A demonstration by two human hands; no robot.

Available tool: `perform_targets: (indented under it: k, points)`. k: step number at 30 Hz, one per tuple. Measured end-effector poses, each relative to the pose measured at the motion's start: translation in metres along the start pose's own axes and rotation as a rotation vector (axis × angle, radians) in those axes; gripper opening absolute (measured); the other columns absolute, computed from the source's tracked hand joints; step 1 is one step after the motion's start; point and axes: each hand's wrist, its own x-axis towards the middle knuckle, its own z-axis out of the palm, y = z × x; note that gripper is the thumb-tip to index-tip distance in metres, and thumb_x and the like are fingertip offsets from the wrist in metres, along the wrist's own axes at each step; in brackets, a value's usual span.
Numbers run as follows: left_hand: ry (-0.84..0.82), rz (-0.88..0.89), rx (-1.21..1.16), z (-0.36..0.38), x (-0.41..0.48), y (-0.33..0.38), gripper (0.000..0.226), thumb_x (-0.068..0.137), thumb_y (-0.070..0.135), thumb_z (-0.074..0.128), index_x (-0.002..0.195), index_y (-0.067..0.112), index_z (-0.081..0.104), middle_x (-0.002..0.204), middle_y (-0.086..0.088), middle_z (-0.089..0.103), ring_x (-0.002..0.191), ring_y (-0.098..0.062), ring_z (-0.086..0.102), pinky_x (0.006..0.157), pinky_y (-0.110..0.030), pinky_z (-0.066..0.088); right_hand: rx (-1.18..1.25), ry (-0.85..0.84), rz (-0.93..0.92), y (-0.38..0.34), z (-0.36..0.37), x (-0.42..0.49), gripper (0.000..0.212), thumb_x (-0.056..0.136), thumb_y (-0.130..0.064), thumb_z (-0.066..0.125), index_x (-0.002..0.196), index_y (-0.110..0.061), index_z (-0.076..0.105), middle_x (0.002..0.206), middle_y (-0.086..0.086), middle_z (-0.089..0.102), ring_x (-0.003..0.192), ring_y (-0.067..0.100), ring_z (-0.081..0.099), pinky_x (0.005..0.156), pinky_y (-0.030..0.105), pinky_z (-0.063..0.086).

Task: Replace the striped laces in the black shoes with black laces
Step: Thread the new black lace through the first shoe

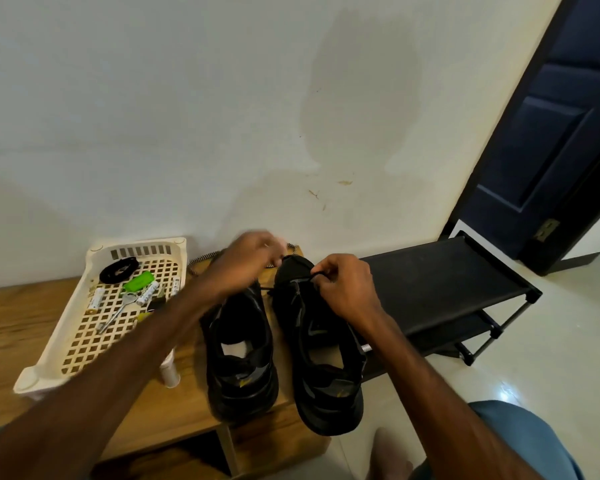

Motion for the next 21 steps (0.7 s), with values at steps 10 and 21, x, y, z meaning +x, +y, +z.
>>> perform_targets:
  k: [10,21]
  points:
    - [0.160,0.211,0.695,0.018,-0.007,0.003,0.018,0.099,0.034,0.059,0.096,0.029,0.076,0.096,0.000,0.067,0.089,-0.015,0.060,0.080,-0.035,0.051,-0.092,-0.099,0.037,0.009,-0.010,-0.007,0.013,0.092,-0.026,0.075,0.080,-0.027,0.070,0.085,-0.012,0.068,0.079,0.005,0.066,0.071,0.021,0.056]
    - [0.098,0.120,0.024,-0.001,-0.008,0.009,0.017,0.098,0.039,0.063,0.087,0.027,0.068,0.074,0.019,0.062,0.064,-0.001,0.057,0.061,-0.020,0.048,-0.167,-0.237,0.201,0.011,-0.005,-0.013,0.029,0.084,-0.017,0.079,0.110,-0.009,0.066,0.094,0.002,0.067,0.083,0.017,0.071,0.074,0.035,0.064]
